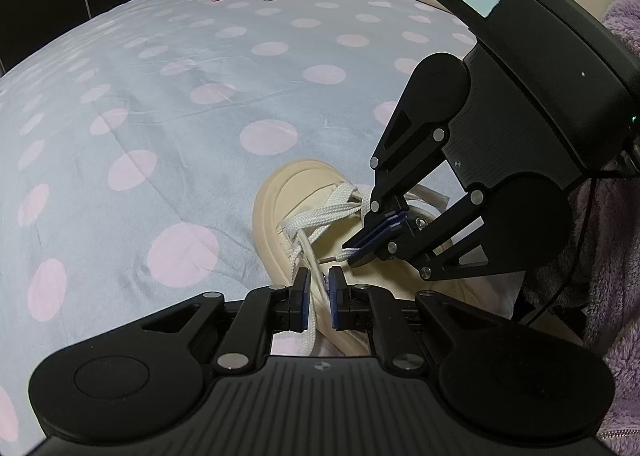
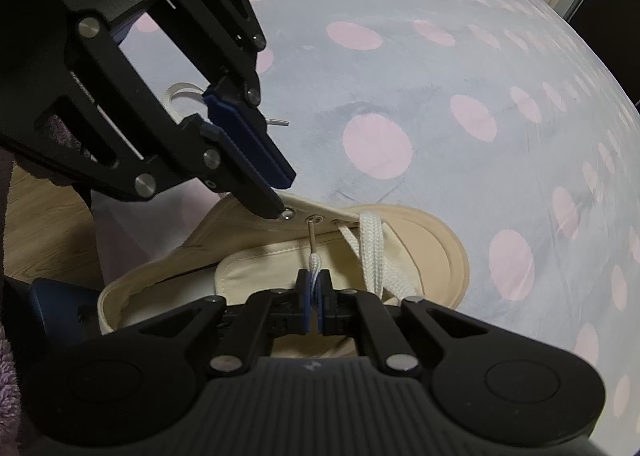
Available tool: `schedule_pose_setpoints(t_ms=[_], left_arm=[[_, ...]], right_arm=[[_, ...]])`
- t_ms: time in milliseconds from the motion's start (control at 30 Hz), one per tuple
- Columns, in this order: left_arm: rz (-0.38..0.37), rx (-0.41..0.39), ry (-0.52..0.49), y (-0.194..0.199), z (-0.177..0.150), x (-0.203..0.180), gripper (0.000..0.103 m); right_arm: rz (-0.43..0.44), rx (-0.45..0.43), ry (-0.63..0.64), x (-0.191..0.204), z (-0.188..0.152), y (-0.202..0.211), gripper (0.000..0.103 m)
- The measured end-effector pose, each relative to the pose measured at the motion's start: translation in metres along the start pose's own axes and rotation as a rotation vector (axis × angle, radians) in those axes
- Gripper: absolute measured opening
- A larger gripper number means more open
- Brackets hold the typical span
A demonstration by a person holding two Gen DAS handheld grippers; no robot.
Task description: Lace up shoes with both hands
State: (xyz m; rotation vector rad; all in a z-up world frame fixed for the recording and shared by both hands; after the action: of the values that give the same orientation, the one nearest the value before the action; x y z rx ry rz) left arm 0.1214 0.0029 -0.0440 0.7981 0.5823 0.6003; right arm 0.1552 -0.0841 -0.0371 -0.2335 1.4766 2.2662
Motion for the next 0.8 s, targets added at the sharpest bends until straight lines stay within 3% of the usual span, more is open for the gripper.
schedule_pose_setpoints(t_ms=[800], left_arm=[[0.002, 0.004, -0.012, 0.0004, 0.0005, -0.0033, 0.007]], right_arm=[[-0.012, 0.002, 0.008, -0.0101, 0.0036, -0.0052, 0.004]])
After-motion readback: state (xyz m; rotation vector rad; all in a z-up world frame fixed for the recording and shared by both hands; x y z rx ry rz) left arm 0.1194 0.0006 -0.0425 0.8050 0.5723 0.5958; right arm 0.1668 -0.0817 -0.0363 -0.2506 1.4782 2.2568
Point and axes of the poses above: each gripper's, at about its wrist camera, not at the fingertips, and y roughly against the way its jaws point, x to its left, z to its top, the point moved 4 cm from there along -y, roughly the way its jaws point, and after that the axes turned 15 degrees about -z, right-handed, at the moved point
